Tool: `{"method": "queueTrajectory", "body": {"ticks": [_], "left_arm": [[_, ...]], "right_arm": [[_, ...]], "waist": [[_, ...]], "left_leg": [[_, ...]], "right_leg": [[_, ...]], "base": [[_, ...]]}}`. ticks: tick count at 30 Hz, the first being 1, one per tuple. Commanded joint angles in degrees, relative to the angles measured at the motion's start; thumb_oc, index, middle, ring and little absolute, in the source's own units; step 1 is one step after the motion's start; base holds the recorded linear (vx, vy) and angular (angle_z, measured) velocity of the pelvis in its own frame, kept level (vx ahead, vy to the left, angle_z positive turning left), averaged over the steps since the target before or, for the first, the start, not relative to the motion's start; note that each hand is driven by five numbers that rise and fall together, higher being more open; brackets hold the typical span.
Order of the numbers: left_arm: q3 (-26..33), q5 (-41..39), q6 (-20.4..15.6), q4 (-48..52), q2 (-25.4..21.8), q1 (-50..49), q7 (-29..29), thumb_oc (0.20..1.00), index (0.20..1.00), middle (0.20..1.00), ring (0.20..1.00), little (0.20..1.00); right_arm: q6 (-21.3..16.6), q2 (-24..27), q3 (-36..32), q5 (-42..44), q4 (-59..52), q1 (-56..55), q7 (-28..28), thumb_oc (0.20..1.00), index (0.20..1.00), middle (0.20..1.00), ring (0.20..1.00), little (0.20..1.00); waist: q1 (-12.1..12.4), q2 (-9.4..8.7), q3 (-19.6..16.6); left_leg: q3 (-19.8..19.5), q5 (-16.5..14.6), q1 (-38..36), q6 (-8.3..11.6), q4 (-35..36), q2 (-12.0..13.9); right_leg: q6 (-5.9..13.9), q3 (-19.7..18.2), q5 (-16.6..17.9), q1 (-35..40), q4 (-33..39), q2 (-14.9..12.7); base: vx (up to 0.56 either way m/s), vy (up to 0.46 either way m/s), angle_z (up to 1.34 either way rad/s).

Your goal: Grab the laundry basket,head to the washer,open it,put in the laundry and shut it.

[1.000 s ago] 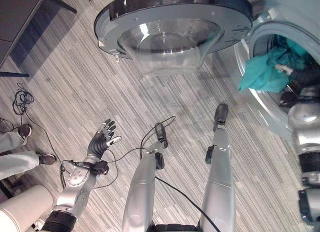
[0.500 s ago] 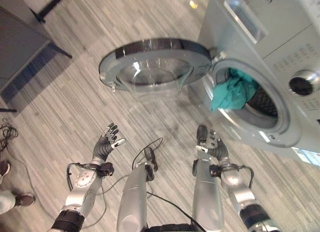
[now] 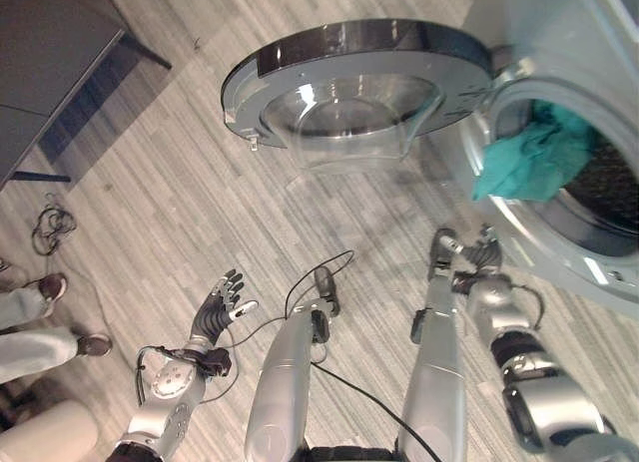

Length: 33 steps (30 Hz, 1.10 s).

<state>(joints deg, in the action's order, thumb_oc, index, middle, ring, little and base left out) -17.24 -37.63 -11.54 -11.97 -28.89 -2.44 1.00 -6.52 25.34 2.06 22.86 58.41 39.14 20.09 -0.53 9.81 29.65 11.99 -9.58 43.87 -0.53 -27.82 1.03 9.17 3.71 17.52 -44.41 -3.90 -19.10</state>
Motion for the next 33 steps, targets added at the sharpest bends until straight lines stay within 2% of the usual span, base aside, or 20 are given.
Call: {"method": "queueTrajectory", "body": {"ticks": [1, 2, 3, 7, 9, 11, 25, 26, 27, 28, 29, 30, 33], "left_arm": [[0.7, -1.4, -2.5, 4.8, 0.0, 0.6, -0.1, 1.000, 1.000, 1.000, 1.000, 1.000], [0.7, -2.1, -2.6, 5.5, 0.5, 1.0, -0.1, 1.000, 1.000, 1.000, 1.000, 1.000], [0.7, -2.1, -2.6, 5.5, 0.5, 1.1, -0.1, 1.000, 1.000, 1.000, 1.000, 1.000], [0.3, -2.8, -3.1, 7.1, 1.4, 2.1, -0.3, 1.000, 1.000, 1.000, 1.000, 1.000], [0.1, -2.9, -3.1, 7.4, 1.6, 2.3, -0.4, 1.000, 1.000, 1.000, 1.000, 1.000], [0.0, -3.6, -3.2, 8.2, 1.8, 2.7, -0.8, 1.000, 1.000, 1.000, 1.000, 1.000], [-0.6, -5.4, -3.4, 10.2, 0.7, 4.9, -2.2, 1.000, 1.000, 1.000, 1.000, 1.000], [-0.4, -5.4, -3.5, 10.3, 0.6, 4.9, -2.2, 1.000, 1.000, 1.000, 1.000, 1.000], [-0.2, -5.4, -3.6, 10.2, 0.4, 4.8, -2.2, 1.000, 1.000, 1.000, 1.000, 1.000], [-0.2, -5.3, -3.5, 10.1, 0.4, 4.8, -2.2, 1.000, 1.000, 1.000, 1.000, 1.000], [-0.2, -5.3, -3.4, 10.1, 0.4, 4.8, -2.2, 1.000, 1.000, 1.000, 1.000, 1.000], [-0.1, -5.4, -3.4, 9.8, 0.6, 4.9, -2.3, 1.000, 1.000, 1.000, 1.000, 1.000], [-0.1, -5.3, -3.3, 9.6, 0.5, 4.9, -2.4, 1.000, 1.000, 1.000, 1.000, 1.000]], "right_arm": [[-2.9, 3.0, -0.9, 5.8, 1.5, -1.4, 2.1, 1.000, 1.000, 1.000, 1.000, 1.000], [-3.6, 4.2, -2.1, 8.8, 3.8, 1.1, 2.0, 1.000, 1.000, 1.000, 1.000, 1.000], [-3.7, 4.3, -2.0, 8.9, 4.0, 1.3, 1.9, 1.000, 1.000, 1.000, 1.000, 1.000], [-5.2, 7.8, -4.1, 14.2, 8.3, 6.6, 2.1, 1.000, 1.000, 1.000, 1.000, 1.000], [-5.7, 8.7, -4.3, 15.4, 9.3, 8.0, 1.9, 1.000, 1.000, 1.000, 1.000, 1.000], [-6.4, 11.6, -5.1, 17.7, 10.9, 11.2, 1.8, 1.000, 1.000, 1.000, 1.000, 1.000], [-9.3, 19.2, -4.6, 25.7, 12.5, 22.6, 1.2, 1.000, 1.000, 1.000, 1.000, 1.000], [-9.3, 19.7, -4.5, 26.3, 12.7, 23.0, 1.0, 0.812, 0.812, 0.812, 0.812, 0.812], [-9.4, 20.1, -4.3, 26.5, 12.4, 23.2, 1.0, 0.548, 0.548, 0.548, 0.548, 0.548], [-9.4, 20.4, -4.1, 26.5, 12.2, 23.4, 0.9, 0.401, 0.401, 0.401, 0.401, 0.401], [-9.4, 20.4, -4.0, 26.5, 12.2, 23.4, 0.9, 0.294, 0.294, 0.294, 0.294, 0.294], [-9.5, 20.7, -3.6, 26.2, 11.5, 23.1, 0.7, 0.200, 0.200, 0.200, 0.200, 0.200], [-9.9, 20.9, -3.2, 25.6, 10.4, 22.8, 1.0, 0.200, 0.200, 0.200, 0.200, 0.200]], "waist": [[-0.1, 5.19, 0.1], [0.5, 6.60, 0.1], [0.5, 6.65, 0.1], [1.9, 9.27, 0.1], [2.3, 9.75, 0.1], [3.2, 10.93, 0.1], [5.6, 13.26, 0.1], [5.7, 13.36, 0.1], [5.7, 13.35, 0.1], [5.7, 13.27, 0.1], [5.7, 13.28, 0.1], [5.5, 12.98, 0.1], [5.2, 12.60, 0.1]], "left_leg": [[-3.9, 0.7, -4.3, 2.82, 8.8, -0.6], [-4.0, 1.5, -3.4, 3.08, 10.2, -0.8], [-4.0, 1.5, -3.4, 3.09, 10.2, -0.8], [-4.3, 2.3, -1.5, 3.52, 11.6, -1.2], [-4.4, 2.5, -1.2, 3.58, 11.9, -1.3], [-4.5, 3.0, -0.4, 3.74, 12.7, -1.3], [-5.0, 3.8, 0.7, 4.01, 14.0, -1.8], [-5.0, 3.8, 0.8, 4.05, 14.0, -1.8], [-4.9, 3.8, 0.8, 4.09, 14.1, -1.8], [-5.0, 3.8, 0.8, 4.11, 14.1, -1.8], [-5.0, 3.9, 0.8, 4.11, 14.2, -1.8], [-4.8, 3.9, 0.7, 4.11, 14.1, -1.8], [-4.7, 3.9, 0.4, 4.09, 14.4, -1.8]], "right_leg": [[1.78, 1.3, -8.7, -1.7, -7.2, -1.0], [1.84, 1.1, -9.4, -3.4, -8.4, -1.0], [1.83, 1.1, -9.4, -3.6, -8.6, -1.0], [1.84, 0.3, -11.0, -7.1, -11.1, -0.8], [1.85, 0.2, -11.2, -7.8, -11.6, -0.8], [2.00, 0.1, -11.8, -9.3, -12.3, -0.9], [1.81, -0.4, -13.2, -11.5, -13.9, -0.4], [1.82, -0.4, -13.3, -11.6, -13.9, -0.4], [1.82, -0.4, -13.3, -11.6, -13.9, -0.5], [1.82, -0.4, -13.2, -11.6, -13.9, -0.4], [1.82, -0.5, -13.2, -11.6, -13.8, -0.4], [1.75, -0.4, -13.1, -11.5, -13.8, -0.3], [1.70, -0.4, -12.9, -11.1, -13.6, -0.1]], "base": [[0.00, 0.000, 0.00], [0.02, -0.002, -0.05], [0.00, 0.000, 0.00], [0.03, -0.025, 0.12], [0.02, -0.021, 0.09], [0.02, -0.023, 0.08], [0.01, -0.017, 0.06], [0.00, 0.000, 0.00], [0.00, 0.000, 0.00], [0.00, 0.000, 0.00], [0.00, 0.000, 0.00], [0.00, 0.000, 0.00], [0.00, 0.000, 0.00]]}}
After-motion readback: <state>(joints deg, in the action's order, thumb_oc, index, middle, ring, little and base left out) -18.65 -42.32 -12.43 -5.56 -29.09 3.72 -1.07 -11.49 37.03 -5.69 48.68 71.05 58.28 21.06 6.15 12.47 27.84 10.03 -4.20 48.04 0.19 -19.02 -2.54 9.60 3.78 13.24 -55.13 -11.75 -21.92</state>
